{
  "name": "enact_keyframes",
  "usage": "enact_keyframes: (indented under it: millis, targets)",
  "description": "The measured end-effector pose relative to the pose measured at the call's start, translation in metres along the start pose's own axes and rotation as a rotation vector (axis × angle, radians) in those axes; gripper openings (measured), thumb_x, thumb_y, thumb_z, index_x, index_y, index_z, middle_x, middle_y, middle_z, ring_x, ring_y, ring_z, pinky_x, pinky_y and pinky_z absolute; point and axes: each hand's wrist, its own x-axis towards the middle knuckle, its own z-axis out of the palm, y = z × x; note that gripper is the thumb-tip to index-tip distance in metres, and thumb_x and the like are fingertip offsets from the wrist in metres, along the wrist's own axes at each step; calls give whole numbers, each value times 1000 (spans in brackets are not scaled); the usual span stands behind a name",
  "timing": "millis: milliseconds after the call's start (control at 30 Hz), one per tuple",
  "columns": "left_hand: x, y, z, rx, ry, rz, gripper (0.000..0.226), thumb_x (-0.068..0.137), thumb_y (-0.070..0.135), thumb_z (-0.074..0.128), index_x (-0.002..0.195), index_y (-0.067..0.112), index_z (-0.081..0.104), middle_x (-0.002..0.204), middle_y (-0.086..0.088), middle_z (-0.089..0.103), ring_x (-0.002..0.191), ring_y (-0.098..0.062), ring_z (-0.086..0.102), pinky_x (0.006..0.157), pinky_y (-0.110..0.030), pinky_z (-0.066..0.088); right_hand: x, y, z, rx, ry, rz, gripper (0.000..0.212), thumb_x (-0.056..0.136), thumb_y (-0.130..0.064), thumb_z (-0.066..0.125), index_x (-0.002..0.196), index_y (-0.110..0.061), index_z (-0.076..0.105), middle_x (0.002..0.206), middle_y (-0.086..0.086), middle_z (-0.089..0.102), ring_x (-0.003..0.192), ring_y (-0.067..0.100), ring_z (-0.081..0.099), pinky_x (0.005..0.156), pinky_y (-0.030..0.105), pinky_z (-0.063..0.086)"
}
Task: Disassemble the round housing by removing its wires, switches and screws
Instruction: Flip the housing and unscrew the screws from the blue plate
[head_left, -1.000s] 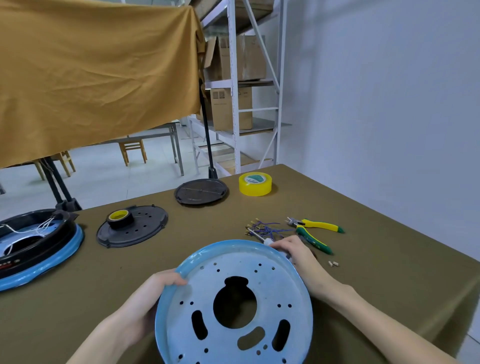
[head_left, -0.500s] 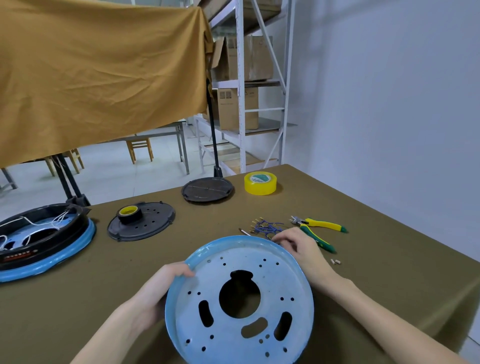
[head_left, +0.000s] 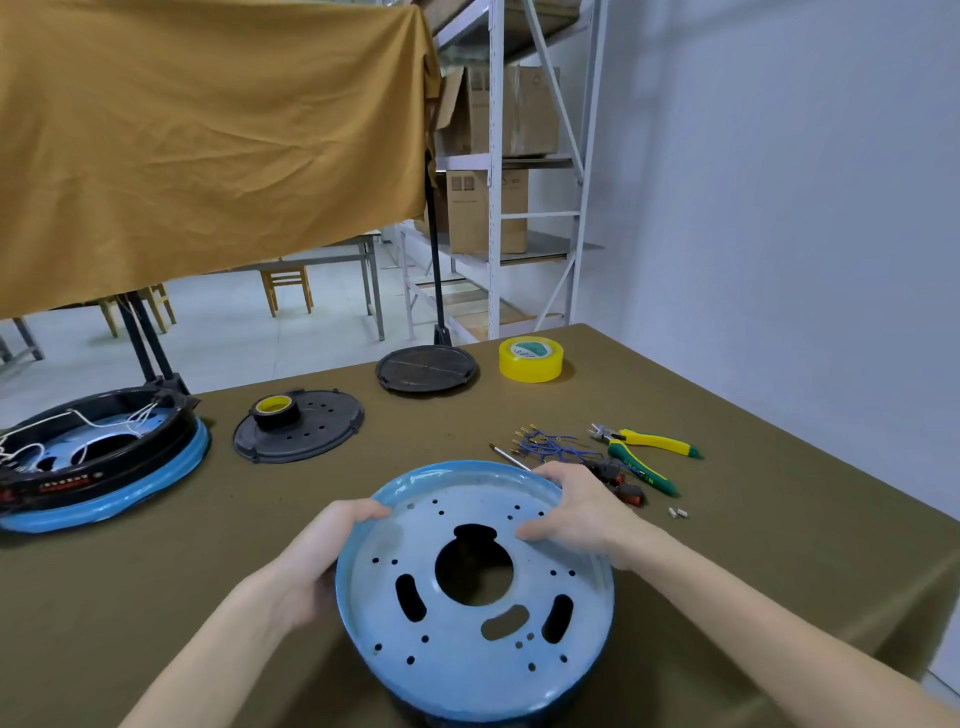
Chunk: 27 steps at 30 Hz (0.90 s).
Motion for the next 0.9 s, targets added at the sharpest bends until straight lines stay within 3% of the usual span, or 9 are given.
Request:
enact_keyframes:
  millis: [67,200,367,467,533,633,733,900]
  targets:
    - [6,0,-12,-74,10,14,17,100,13,55,90,-1,61,61,-14,69,39,-21,66,35,-23,49,13,-12,8,31,-2,-9,51,74,-14,86,119,-21,63,106,4,73,94,22,73,87,46,60]
    - [16,4,-40,-144,7,21,26,90,21,63,108,4,70,89,-20,77,65,-33,72,64,-38,59,45,-38,25,67,-44,-23,46,76,-12,87,116,-16,65,108,6,72,100,25,71,92,49,58]
    - [29,-4,-45,-193,2,52,24,91,28,62,106,11,72,88,-15,78,64,-29,74,54,-36,60,60,-44,18,-100,-103,-82,46,82,-19,84,123,-14,63,118,5,68,104,22,67,90,41,57]
    - [35,-8,-45,-157,-1,86,25,98,32,57,106,14,72,85,-11,78,65,-25,74,54,-33,59,50,-41,23,-490,159,-205,44,91,-26,71,131,-17,54,128,6,54,112,24,57,90,38,51]
    - [36,-11,-43,-97,-9,108,27,102,34,53,110,17,73,91,-10,79,71,-26,76,62,-35,59,40,-45,32,-568,238,-319,37,96,-33,64,130,-21,54,127,5,51,115,26,54,92,40,49]
    - [36,-16,-32,23,-28,142,27,105,33,50,116,21,72,102,-7,81,89,-27,78,76,-38,59,32,-54,44,-590,84,-376,31,99,-38,60,125,-22,59,128,4,51,117,25,53,97,42,46]
    - [36,-19,-26,77,-7,177,27,106,26,47,116,20,71,101,-5,81,90,-26,78,74,-36,59,29,-57,57,-620,-36,-399,32,101,-45,56,121,-20,62,122,2,52,112,24,53,95,40,45]
    - [35,-18,-36,-11,-24,178,33,105,34,47,113,20,76,108,-10,79,94,-27,77,83,-40,56,27,-45,68,-610,-78,-417,36,100,-50,54,113,-20,67,118,0,52,108,20,51,97,40,44]
